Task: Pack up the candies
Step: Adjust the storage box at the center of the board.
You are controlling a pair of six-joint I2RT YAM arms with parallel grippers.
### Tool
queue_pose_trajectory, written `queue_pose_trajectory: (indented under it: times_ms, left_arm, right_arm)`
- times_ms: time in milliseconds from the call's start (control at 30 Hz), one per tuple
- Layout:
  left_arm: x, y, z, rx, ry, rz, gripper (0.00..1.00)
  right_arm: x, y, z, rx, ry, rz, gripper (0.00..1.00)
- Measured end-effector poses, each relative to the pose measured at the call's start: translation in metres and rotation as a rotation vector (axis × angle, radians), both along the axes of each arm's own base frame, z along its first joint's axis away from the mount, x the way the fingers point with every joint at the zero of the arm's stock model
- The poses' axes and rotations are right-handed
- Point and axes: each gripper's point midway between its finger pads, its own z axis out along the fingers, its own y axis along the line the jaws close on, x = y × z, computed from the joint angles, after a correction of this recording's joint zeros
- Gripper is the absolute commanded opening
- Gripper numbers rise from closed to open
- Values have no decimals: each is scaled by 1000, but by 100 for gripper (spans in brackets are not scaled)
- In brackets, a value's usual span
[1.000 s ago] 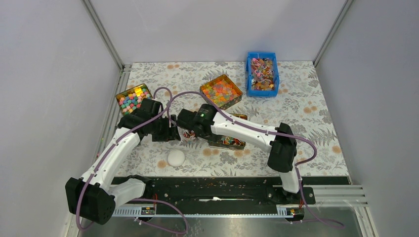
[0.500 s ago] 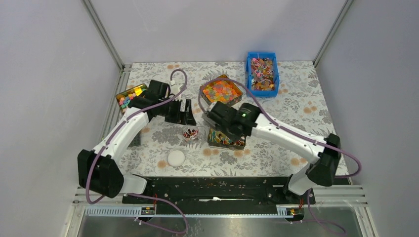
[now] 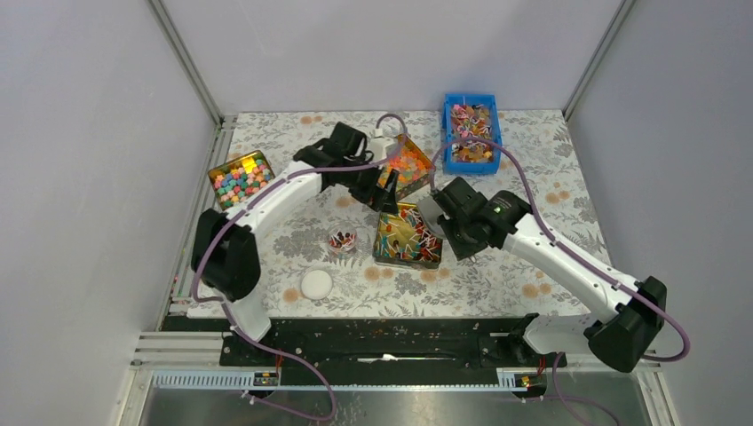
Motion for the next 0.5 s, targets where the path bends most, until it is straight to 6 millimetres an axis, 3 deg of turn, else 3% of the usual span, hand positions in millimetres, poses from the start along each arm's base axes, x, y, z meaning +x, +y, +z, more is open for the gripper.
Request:
queue_pose_trajectory:
  times_ms: [300,500]
  left_arm:
    - [27,-61,-41,180,-140,-128,79]
    - [36,-76,-72,269,-203,-190,76]
  right_arm:
    - [-14,-36,-13,60,26,-171,0]
    - [-24,-56,-15,79,32,-265,0]
